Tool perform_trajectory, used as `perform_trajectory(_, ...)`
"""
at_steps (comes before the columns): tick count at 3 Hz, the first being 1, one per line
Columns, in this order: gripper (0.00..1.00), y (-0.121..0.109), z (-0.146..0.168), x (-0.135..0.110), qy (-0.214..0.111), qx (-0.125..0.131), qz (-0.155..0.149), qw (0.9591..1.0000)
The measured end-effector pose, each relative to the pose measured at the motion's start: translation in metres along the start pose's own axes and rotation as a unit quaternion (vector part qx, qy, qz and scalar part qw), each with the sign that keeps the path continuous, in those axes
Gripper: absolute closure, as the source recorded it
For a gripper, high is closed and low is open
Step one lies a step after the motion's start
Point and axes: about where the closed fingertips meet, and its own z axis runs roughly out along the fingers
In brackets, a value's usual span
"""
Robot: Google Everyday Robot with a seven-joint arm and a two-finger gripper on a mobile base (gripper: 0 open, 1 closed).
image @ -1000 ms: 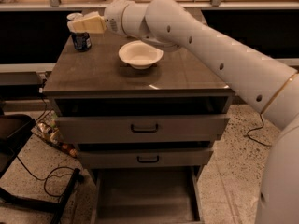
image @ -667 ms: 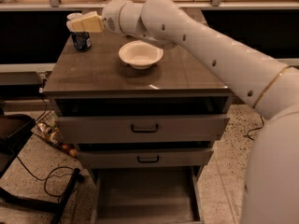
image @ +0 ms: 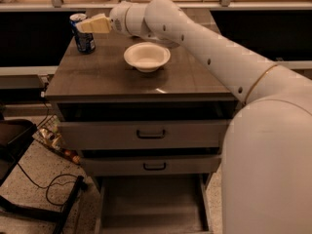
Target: Place pepsi can into bottom drawer
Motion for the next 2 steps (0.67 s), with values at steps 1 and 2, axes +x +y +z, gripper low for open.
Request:
perform_trajectory(1, 0.0, -0.008, 0.018, 0.006, -0.002, -0.01, 0.002, 0.9999)
perform_trajectory(2, 0.0, -0.007, 0.039, 0.014, 0.009, -0.027, 0.006, 0.9996)
